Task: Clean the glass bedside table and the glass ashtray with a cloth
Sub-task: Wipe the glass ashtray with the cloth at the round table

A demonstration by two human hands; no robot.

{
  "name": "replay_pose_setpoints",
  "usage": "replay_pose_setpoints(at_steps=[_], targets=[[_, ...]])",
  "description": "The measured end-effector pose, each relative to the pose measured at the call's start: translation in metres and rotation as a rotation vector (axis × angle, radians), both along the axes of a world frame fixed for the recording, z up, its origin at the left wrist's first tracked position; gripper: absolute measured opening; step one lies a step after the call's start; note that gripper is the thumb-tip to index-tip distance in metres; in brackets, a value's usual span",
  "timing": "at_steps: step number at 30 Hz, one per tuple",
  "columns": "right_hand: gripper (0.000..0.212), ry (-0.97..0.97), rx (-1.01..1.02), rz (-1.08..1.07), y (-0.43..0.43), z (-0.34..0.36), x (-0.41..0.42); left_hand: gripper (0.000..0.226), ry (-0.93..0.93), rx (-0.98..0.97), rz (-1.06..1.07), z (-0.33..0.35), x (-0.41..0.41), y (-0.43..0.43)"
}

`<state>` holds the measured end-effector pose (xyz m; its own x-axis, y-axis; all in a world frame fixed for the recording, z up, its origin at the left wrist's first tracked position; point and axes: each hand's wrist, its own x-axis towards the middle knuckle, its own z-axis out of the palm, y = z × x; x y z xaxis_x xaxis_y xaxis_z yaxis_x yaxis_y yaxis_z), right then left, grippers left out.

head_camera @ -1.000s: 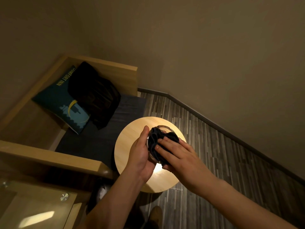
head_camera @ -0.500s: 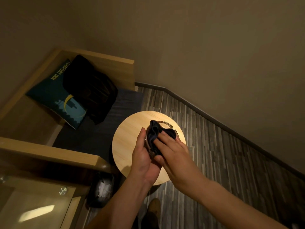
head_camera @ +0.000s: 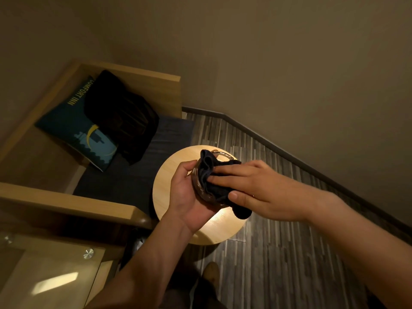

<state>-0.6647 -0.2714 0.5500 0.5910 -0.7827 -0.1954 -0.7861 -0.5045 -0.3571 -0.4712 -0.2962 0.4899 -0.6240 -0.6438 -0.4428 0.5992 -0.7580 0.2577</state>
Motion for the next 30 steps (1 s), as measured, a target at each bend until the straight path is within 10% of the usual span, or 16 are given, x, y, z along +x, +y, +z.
replay_pose_setpoints(at_steps=[7,17,30], targets=[[0.041,-0.064,-0.287,-0.073,-0.006,-0.027,0.005,0.056,0.004,0.0,-0.032,0.003,-0.006,0.002],[0.029,-0.394,-0.315,-0.893,0.014,-0.05,0.073,0.06,-0.216,-0.068,0.186,-0.004,-0.02,0.008],[0.049,-0.142,-0.271,-0.174,-0.007,-0.02,0.013,0.05,-0.054,-0.041,0.04,0.0,-0.006,0.0]])
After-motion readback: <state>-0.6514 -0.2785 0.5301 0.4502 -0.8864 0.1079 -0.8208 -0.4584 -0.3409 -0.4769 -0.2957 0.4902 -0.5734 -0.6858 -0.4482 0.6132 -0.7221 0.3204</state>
